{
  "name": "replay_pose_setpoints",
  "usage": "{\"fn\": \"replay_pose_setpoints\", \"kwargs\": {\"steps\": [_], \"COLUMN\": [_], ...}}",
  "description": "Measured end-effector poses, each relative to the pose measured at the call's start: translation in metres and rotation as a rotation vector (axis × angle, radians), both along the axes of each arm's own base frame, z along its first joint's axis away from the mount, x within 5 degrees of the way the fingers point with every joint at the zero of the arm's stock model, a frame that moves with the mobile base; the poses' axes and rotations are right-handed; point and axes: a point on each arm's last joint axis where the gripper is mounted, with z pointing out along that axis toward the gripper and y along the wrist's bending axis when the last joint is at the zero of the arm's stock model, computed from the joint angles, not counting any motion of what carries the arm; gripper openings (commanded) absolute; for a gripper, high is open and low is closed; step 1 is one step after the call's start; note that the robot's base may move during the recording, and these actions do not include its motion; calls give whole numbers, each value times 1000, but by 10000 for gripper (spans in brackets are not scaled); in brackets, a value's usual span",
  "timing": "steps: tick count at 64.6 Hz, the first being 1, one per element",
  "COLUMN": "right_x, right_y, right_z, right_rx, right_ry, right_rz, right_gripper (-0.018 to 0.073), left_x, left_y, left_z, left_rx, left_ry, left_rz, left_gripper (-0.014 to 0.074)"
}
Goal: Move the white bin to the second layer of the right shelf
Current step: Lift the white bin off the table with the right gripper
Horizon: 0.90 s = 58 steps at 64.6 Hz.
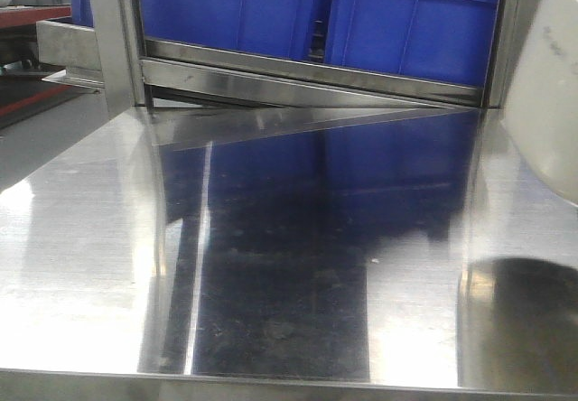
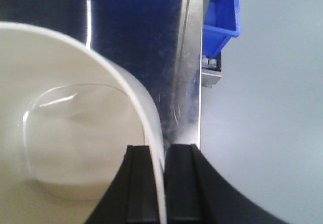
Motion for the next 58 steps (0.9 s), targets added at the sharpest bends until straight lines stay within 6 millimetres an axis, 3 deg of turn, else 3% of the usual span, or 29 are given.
{"fn": "replay_pose_setpoints", "kwargs": {"steps": [13, 20, 58], "right_x": [-48, -62, -66], "right_y": [-2, -2, -2], "right_z": [1, 5, 5], "right_rx": [-5, -4, -4], "right_ry": [-118, -157, -156], "right_rz": [6, 6, 6], "right_gripper": [55, 55, 55], "left_x": [0, 0, 0], "left_y": [0, 0, 0], "left_z": [0, 0, 0], "left_rx": [0, 0, 0], "left_ry": [0, 0, 0], "left_rz": [0, 0, 0], "left_gripper": [85, 85, 85]}}
